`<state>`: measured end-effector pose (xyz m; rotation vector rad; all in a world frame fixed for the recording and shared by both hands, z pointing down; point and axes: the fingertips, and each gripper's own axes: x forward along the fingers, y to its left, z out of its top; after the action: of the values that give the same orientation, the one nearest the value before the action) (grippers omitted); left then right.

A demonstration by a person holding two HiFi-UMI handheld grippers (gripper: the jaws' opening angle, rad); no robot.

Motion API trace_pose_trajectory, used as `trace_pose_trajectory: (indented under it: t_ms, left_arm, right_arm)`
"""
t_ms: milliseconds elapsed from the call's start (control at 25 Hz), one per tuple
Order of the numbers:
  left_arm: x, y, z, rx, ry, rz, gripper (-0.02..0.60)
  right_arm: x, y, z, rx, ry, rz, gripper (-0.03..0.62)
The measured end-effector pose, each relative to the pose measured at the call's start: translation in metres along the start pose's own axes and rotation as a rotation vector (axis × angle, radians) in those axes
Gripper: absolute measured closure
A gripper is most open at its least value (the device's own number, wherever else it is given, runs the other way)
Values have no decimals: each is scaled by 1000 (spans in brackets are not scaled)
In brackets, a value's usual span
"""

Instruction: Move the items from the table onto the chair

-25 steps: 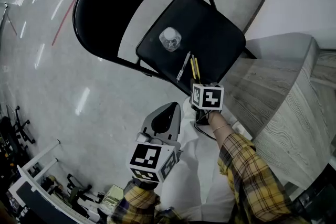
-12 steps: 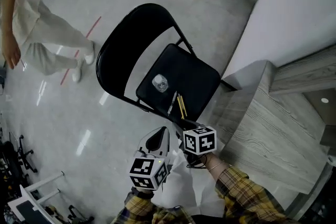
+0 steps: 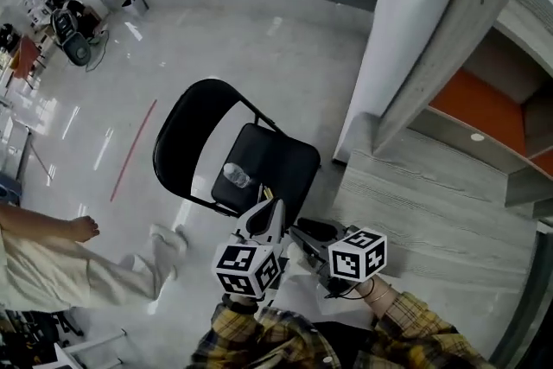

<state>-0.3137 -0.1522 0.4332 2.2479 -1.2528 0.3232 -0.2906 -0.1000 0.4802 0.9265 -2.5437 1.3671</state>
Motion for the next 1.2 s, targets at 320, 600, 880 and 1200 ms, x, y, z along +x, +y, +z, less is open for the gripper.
trace_pose_trajectory:
  t_ms: [320,600,880,1200]
  left_arm:
    - [43,-196,6,113,23,-215,578]
    - [80,-350,-12,165,28,-352,578]
    - [92,-463,-35,194,36,-451,578]
    - [91,-501,-51,235,95,-517,578]
  right_arm:
    - [-216,-48,44,13,-254,-120,495]
    - [-390,-98,49,3,-437,-266,525]
    - [-513,-122,36,-70,-509,-403,543]
    - [-565,-126,32,-106,-558,-506,576]
